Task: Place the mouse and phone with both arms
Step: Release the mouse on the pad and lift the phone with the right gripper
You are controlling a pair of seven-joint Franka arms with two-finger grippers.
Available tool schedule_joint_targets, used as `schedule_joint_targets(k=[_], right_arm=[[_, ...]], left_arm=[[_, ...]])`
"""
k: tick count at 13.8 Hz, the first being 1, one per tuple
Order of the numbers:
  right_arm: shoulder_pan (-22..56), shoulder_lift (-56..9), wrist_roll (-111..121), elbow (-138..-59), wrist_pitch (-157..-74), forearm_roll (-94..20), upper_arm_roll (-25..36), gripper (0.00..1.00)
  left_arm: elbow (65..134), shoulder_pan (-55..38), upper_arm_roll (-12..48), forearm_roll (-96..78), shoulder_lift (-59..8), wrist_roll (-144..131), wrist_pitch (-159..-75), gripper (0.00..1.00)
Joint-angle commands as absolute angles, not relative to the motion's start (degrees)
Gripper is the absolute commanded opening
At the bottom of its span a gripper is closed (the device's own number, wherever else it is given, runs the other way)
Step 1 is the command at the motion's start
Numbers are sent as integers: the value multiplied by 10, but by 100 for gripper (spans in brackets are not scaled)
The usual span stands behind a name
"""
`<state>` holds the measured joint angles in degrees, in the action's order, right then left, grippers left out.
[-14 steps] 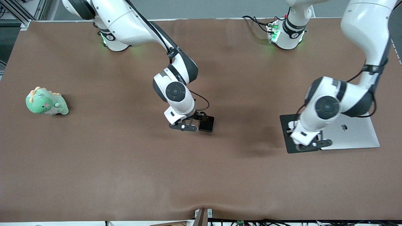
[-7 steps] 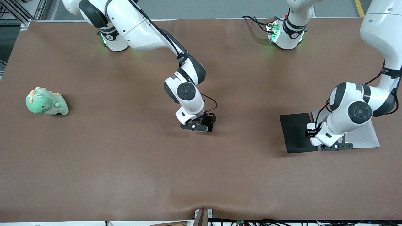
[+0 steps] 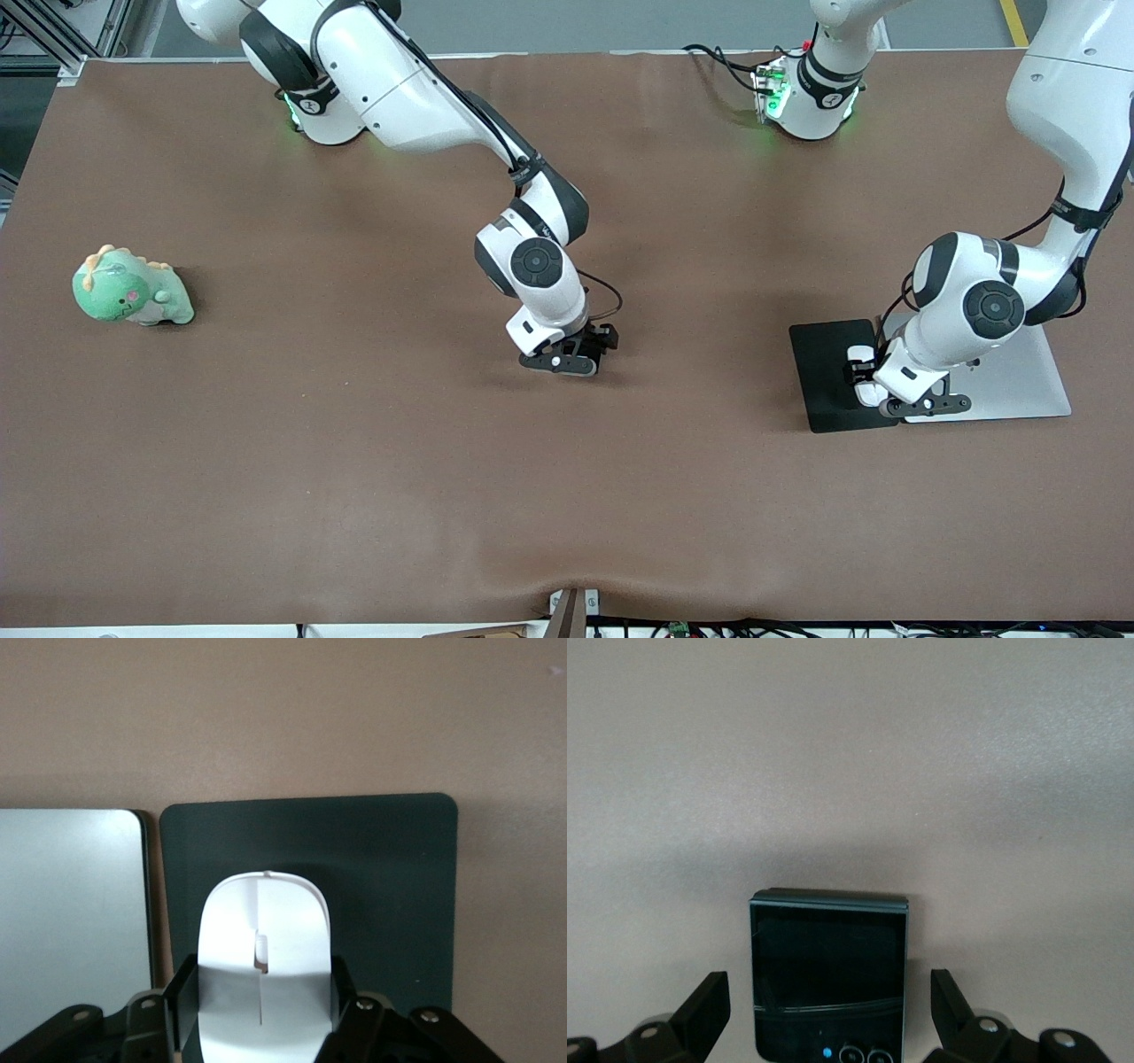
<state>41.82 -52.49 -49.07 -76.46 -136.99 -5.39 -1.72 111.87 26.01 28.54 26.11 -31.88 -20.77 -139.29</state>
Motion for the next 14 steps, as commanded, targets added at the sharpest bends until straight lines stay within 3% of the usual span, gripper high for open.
schedule_joint_targets(k=[1, 9, 10, 12, 13, 14], right_arm=[[426, -562, -517, -716, -1369, -45, -7, 100], [431, -573, -518, -700, -1369, -44, 3, 100], [431, -574, -517, -700, -1369, -40, 4, 93], [431, -574, -518, -701, -1369, -30, 4, 19], [433, -572, -518, -702, -1369, -25, 4, 0], [435, -569, -518, -707, -1367, -22, 4, 0]], left_arm=[[1125, 266, 295, 266, -330, -224, -1418, 57], [1118, 257, 296, 272, -345, -231, -1421, 58], [1118, 257, 296, 273, -347, -231, -1422, 58], [1114, 257, 296, 274, -353, -229, -1423, 59], [1111, 257, 296, 274, -356, -229, -1427, 59], [1111, 258, 296, 274, -359, -229, -1428, 59]])
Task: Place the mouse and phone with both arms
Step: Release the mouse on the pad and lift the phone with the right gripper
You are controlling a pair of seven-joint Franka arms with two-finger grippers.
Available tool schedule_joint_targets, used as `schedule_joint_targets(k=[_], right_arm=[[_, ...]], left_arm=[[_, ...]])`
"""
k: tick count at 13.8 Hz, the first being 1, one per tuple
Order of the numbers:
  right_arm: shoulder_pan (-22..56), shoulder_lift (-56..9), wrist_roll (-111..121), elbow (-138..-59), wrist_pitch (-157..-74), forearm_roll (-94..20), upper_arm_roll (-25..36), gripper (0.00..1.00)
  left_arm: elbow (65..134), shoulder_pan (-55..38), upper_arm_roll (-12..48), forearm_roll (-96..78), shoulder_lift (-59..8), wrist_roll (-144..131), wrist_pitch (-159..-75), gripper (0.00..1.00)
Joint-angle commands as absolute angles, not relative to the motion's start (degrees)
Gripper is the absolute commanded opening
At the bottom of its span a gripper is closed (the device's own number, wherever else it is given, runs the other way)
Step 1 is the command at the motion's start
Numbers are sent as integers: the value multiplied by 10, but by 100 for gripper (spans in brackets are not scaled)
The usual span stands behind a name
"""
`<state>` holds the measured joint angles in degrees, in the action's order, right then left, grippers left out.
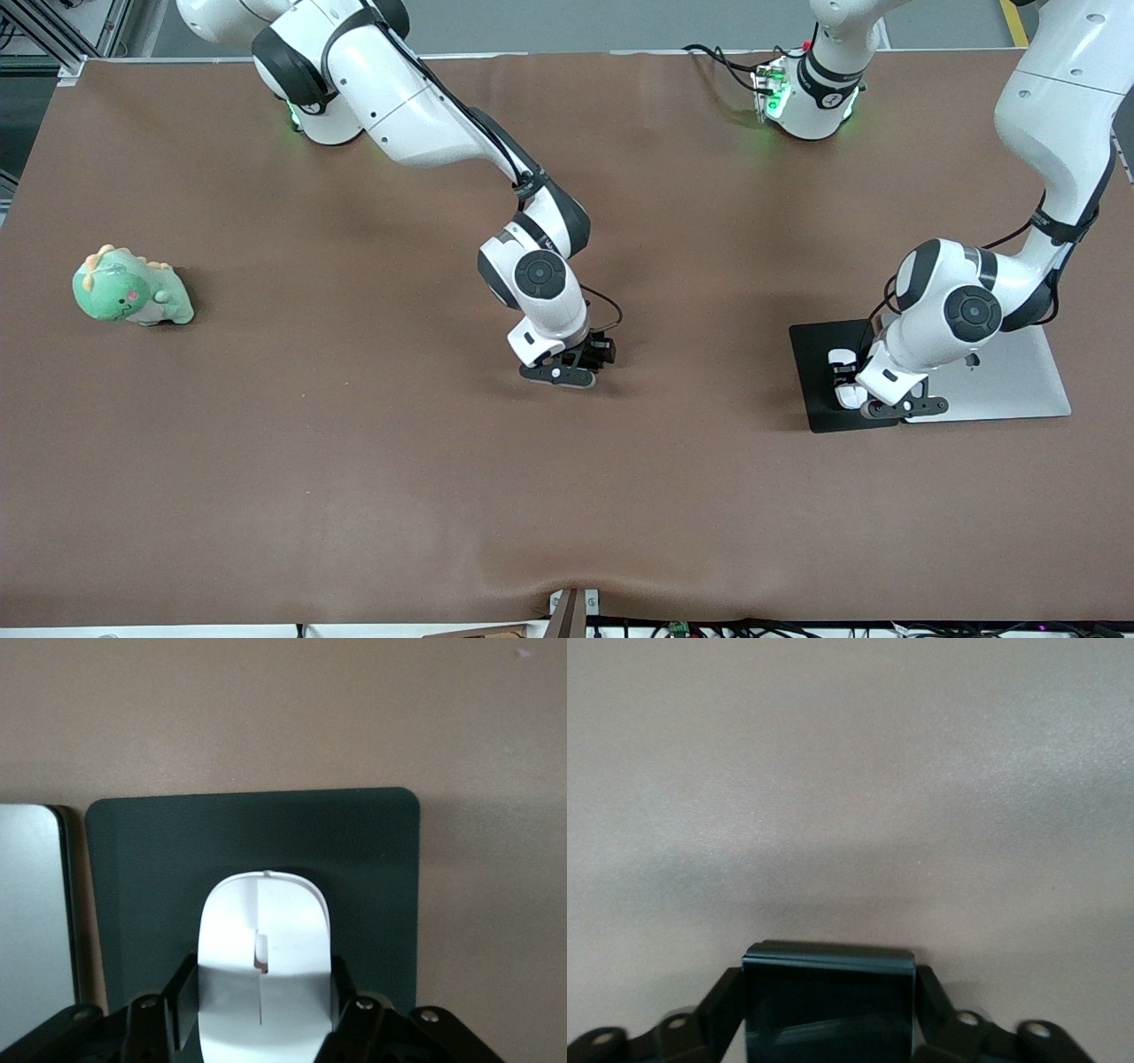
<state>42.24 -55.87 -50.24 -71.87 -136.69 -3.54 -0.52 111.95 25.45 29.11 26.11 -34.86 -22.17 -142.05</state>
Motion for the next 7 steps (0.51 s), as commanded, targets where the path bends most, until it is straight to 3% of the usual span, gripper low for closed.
schedule_joint_targets(k=[1, 7], right_arm=[[429, -560, -518, -708, -1361, -23, 4, 0], [361, -459, -503, -742, -1214, -25, 0, 0]], left_arm=[[1110, 258, 296, 274, -362, -228, -1429, 59], [1103, 257, 295, 274, -370, -224, -1437, 62]])
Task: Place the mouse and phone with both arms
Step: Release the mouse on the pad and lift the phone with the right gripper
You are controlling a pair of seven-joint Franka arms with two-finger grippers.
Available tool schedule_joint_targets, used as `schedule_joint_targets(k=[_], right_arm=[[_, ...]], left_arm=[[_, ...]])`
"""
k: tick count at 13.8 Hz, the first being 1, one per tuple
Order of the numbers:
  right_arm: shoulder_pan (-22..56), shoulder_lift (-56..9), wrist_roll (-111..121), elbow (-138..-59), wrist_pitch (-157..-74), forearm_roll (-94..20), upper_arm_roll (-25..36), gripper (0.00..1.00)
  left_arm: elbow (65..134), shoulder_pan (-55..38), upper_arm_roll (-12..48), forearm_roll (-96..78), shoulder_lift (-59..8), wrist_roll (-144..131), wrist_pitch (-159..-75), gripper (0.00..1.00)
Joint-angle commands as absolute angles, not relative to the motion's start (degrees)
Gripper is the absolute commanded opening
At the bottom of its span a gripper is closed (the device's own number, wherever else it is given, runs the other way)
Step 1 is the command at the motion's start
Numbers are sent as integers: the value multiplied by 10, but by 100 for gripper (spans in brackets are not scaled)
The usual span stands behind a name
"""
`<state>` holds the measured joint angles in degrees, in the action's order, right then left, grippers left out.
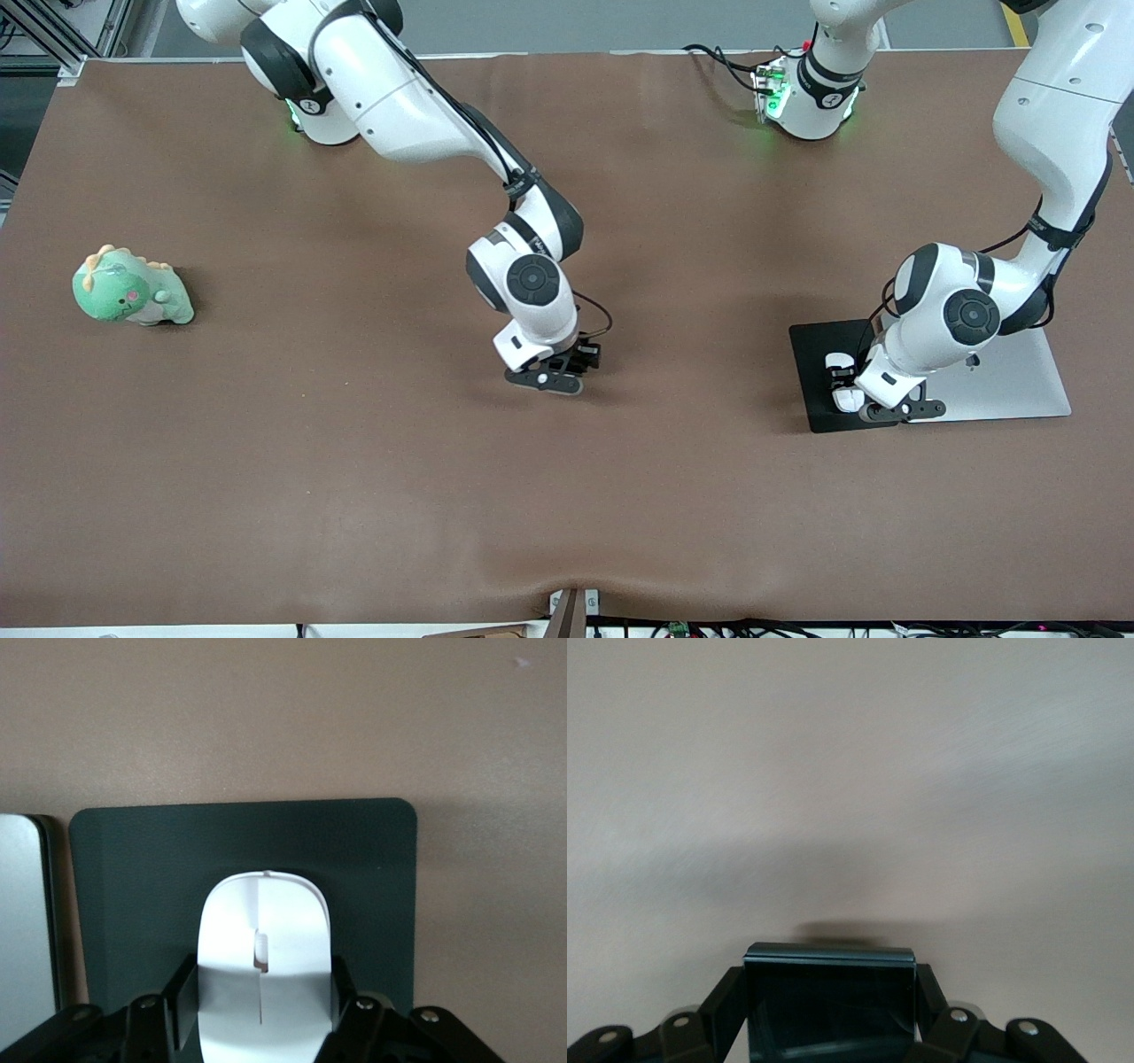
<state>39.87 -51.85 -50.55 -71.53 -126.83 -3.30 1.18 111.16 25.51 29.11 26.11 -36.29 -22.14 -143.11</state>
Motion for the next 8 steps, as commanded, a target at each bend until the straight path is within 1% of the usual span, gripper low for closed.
schedule_joint_targets(k=[1, 3, 4, 5, 8], right_arm=[[347, -443, -488, -744, -1181, -26, 1, 0], [317, -416, -470, -752, -1106, -26, 2, 0], [302, -390, -462, -784, -1089, -24, 3, 0], [275, -354, -441, -831, -1090, -24, 3, 0], [207, -278, -332, -926, -1089, -24, 2, 0]], left_arm=[[1104, 258, 295, 275, -370, -224, -1437, 65], [1104, 258, 295, 275, -373, -223, -1437, 86], [1103, 259, 294, 277, -374, -222, -1437, 96], [1103, 259, 294, 277, -374, -222, -1437, 100], [1100, 258, 294, 277, -363, -225, -1434, 100]])
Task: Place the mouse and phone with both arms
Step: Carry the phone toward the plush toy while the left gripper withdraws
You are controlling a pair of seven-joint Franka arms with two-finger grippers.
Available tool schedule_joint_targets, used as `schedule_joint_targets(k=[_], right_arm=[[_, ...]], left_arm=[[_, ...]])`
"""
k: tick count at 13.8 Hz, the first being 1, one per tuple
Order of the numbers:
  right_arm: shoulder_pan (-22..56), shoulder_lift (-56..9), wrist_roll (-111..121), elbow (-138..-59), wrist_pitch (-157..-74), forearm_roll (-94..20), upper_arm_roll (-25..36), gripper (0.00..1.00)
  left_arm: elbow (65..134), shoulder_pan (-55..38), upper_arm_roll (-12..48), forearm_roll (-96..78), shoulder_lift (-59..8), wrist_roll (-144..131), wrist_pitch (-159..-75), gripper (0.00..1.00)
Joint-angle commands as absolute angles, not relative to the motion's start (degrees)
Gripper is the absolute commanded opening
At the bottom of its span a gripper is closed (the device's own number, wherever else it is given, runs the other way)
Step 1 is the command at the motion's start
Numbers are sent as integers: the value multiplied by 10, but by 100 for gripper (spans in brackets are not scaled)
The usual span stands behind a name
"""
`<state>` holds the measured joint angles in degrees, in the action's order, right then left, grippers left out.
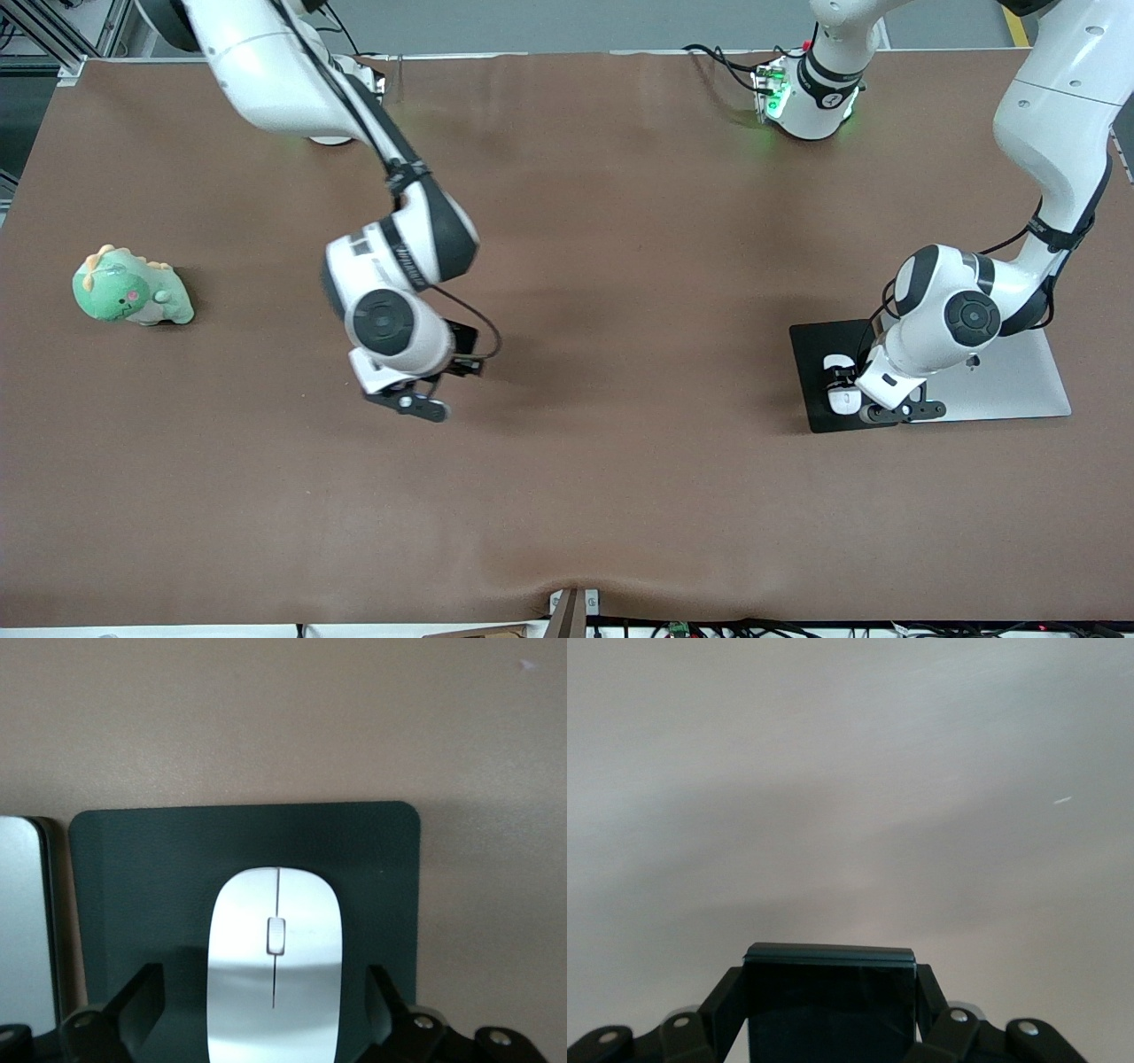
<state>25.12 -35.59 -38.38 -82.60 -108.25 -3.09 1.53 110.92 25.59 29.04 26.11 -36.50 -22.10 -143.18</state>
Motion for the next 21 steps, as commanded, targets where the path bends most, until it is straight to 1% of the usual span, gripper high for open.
schedule_joint_targets(k=[1, 3, 6, 8, 9, 11, 13, 16, 17, 19, 21], right_arm=[[190, -259, -304, -953, -1089, -23, 3, 0], [144, -217, -219, -1013, -1092, -20, 4, 0], [63, -197, -80, -1041, -1092, -20, 4, 0], [15, -198, -9, -1046, -1101, -20, 4, 0], [-2, -198, 18, -1055, -1113, -20, 4, 0], [-27, -197, 53, -1089, -1158, -20, 4, 0], [-50, -199, 83, -1126, -1209, -19, 4, 0], [-81, -204, 119, -1178, -1286, -17, 4, 0], [-90, -213, 126, -1191, -1318, -17, 4, 0], [-114, -228, 146, -1209, -1369, -16, 4, 0], [-135, -247, 147, -1209, -1377, -16, 4, 0]], left_arm=[[1095, 261, 296, 277, -353, -222, -1429, 100], [1094, 263, 297, 276, -318, -221, -1414, 100], [1085, 270, 312, 266, -261, -219, -1359, 100], [1081, 285, 357, 253, -203, -220, -1297, 100], [1070, 286, 366, 236, -180, -220, -1257, 100], [1022, 286, 381, 174, -150, -218, -1162, 100], [939, 285, 394, 147, -149, -207, -1048, 100], [849, 285, 404, 135, -148, -167, -926, 100], [828, 285, 405, 133, -148, -157, -892, 100], [802, 285, 405, 127, -142, -130, -852, 100], [796, 287, 396, 99, -104, -111, -833, 100]])
